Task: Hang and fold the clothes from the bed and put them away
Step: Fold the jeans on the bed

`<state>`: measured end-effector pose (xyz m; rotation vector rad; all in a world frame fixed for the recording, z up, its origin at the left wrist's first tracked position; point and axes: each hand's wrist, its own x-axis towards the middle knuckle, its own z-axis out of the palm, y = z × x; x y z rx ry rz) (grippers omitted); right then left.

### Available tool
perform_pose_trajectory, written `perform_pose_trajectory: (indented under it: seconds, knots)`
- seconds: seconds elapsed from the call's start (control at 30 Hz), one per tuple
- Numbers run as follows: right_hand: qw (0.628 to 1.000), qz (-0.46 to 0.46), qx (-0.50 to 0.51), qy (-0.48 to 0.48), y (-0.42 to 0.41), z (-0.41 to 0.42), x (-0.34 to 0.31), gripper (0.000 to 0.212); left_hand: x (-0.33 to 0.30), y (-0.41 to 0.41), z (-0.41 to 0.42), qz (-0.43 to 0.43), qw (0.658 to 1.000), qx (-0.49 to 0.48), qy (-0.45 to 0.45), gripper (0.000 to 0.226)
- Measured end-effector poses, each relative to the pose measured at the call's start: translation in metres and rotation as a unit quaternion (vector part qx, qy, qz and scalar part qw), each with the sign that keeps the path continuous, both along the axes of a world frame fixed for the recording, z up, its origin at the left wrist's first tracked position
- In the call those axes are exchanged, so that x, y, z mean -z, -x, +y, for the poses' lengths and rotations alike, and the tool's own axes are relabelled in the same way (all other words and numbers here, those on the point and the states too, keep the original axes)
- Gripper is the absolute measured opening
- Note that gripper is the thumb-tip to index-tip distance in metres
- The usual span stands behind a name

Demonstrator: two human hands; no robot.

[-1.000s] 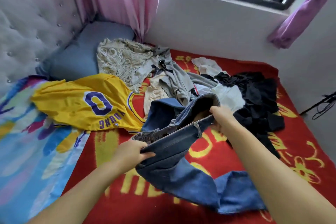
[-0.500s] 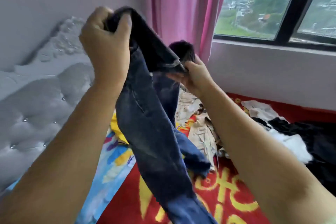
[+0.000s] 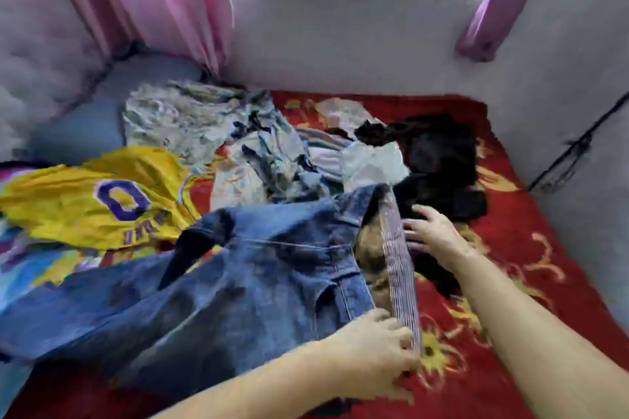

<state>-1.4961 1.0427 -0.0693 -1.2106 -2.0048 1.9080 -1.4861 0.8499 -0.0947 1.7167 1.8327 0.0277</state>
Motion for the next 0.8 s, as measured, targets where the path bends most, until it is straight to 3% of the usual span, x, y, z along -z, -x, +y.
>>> perform_pose_trajectory:
  seconds: [0.03,0.07,0.17,0.27,0.47,0.6,0.73,0.8]
  knots:
    - [0.998,-0.058,0.026,0.002,-0.021,0.013,0.018,0.039,0.004,-0.019,-0.015,0.000,0.999,-0.032,-0.028,0.049]
    - [0.992,-0.116,0.040,0.009,-0.050,0.033,0.050,0.042,0.041,-0.035,-0.005,0.010,0.998,0.005,-0.063,0.055]
    - [0.970,-0.232,0.055,0.043,-0.122,0.059,0.130,0.042,0.098,-0.059,0.002,-0.013,0.999,-0.036,0.039,0.045]
    - [0.954,-0.299,0.005,0.029,-0.131,0.058,0.176,0.037,0.159,-0.053,-0.001,-0.084,0.984,-0.118,0.105,0.038]
    - [0.941,-0.321,-0.111,-0.013,-0.101,0.024,0.262,0.031,0.224,-0.011,0.018,-0.114,0.964,-0.211,0.116,0.034]
    - [0.894,-0.395,-0.193,-0.093,-0.100,-0.009,0.312,0.045,0.258,0.050,0.065,-0.074,0.960,-0.265,0.053,0.029]
    - [0.869,-0.438,-0.199,-0.111,-0.123,-0.030,0.332,0.024,0.281,0.096,0.126,-0.026,0.956,-0.292,0.026,0.034]
    - [0.873,-0.420,-0.211,-0.128,-0.139,-0.037,0.332,0.023,0.297,0.103,0.158,0.010,0.951,-0.307,0.021,0.040]
